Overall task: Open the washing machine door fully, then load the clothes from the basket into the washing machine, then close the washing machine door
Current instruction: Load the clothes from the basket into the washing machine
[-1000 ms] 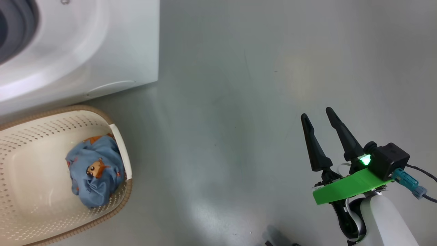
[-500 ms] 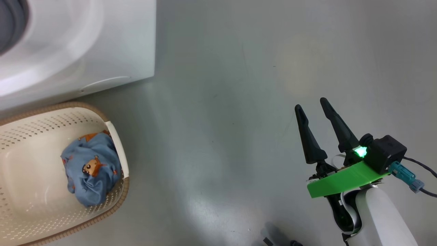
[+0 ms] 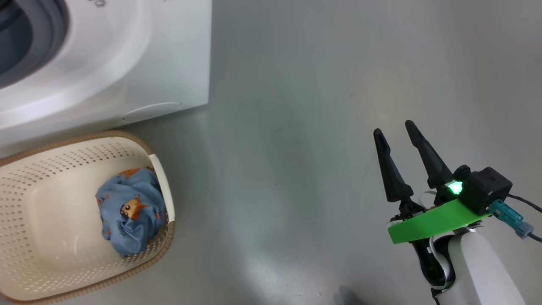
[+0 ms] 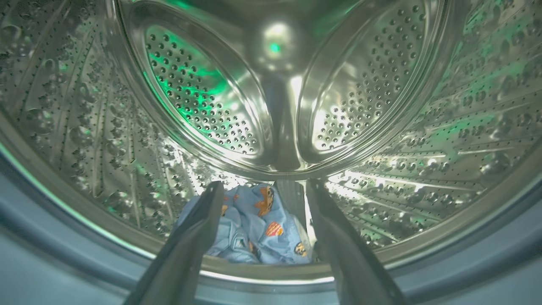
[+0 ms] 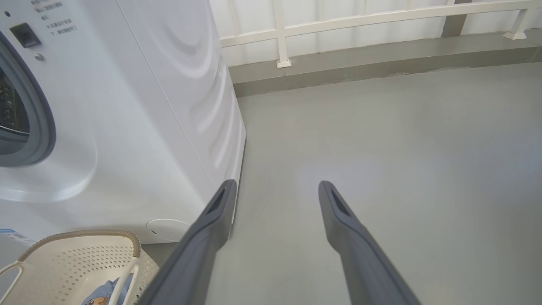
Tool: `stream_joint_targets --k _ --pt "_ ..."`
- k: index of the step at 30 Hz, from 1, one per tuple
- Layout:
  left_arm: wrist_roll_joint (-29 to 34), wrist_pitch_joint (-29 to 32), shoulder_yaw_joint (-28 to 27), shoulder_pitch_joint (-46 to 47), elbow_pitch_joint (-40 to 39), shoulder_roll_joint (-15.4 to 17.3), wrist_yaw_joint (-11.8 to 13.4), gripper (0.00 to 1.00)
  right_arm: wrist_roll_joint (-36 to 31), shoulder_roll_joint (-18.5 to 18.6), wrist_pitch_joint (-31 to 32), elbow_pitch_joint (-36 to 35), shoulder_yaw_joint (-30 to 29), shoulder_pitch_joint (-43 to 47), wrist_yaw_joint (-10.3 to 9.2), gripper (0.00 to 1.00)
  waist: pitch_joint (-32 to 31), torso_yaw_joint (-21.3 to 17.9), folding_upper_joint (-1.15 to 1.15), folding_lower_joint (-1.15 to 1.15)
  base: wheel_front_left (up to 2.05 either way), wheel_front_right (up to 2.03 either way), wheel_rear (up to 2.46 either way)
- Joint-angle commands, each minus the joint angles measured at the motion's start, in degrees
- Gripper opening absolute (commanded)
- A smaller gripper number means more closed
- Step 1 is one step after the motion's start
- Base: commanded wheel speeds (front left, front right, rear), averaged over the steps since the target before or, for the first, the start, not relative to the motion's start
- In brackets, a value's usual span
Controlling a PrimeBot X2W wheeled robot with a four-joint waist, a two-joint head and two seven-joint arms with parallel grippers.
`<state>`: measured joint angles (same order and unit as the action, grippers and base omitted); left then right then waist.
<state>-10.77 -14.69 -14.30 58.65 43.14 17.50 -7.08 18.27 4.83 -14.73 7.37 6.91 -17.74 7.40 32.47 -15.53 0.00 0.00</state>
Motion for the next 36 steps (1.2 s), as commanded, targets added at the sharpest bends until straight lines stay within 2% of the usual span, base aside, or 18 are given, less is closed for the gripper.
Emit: stream_joint_targets --k 1,10,14,28,36 --pt "0.9 -0.3 -1.0 -2.1 -2.0 2.3 -0.2 1.00 0.0 0.6 -0.3 -1.2 0.9 0.9 0.09 1.00 -1.0 0.9 0.00 0.00 0.00 0.00 0.00" --pt "1.8 -0.3 -2.8 -11.8 -6.5 -3.0 -0.4 1.00 -0.1 1.7 -0.3 -0.5 0.4 1.9 0.09 1.00 -5.7 3.6 0.00 0.00 0.00 0.00 0.00" --pt "1.0 -0.3 -1.9 -18.4 -9.6 -5.9 -0.4 1.00 0.0 2.6 -0.3 0.2 -0.1 3.5 0.09 1.00 -9.5 5.8 0.00 0.00 0.00 0.00 0.00" --pt "-1.0 -0.3 0.2 -37.5 -18.9 -9.6 -0.4 1.00 0.8 4.8 -0.3 1.7 -0.9 9.5 0.09 1.00 -20.1 9.3 0.00 0.00 0.00 0.00 0.00" --pt "-1.1 -0.3 2.0 -45.3 -23.7 -10.8 -0.4 1.00 1.2 6.2 -0.3 1.3 -1.6 12.7 0.09 1.00 -23.1 10.1 0.00 0.00 0.00 0.00 0.00"
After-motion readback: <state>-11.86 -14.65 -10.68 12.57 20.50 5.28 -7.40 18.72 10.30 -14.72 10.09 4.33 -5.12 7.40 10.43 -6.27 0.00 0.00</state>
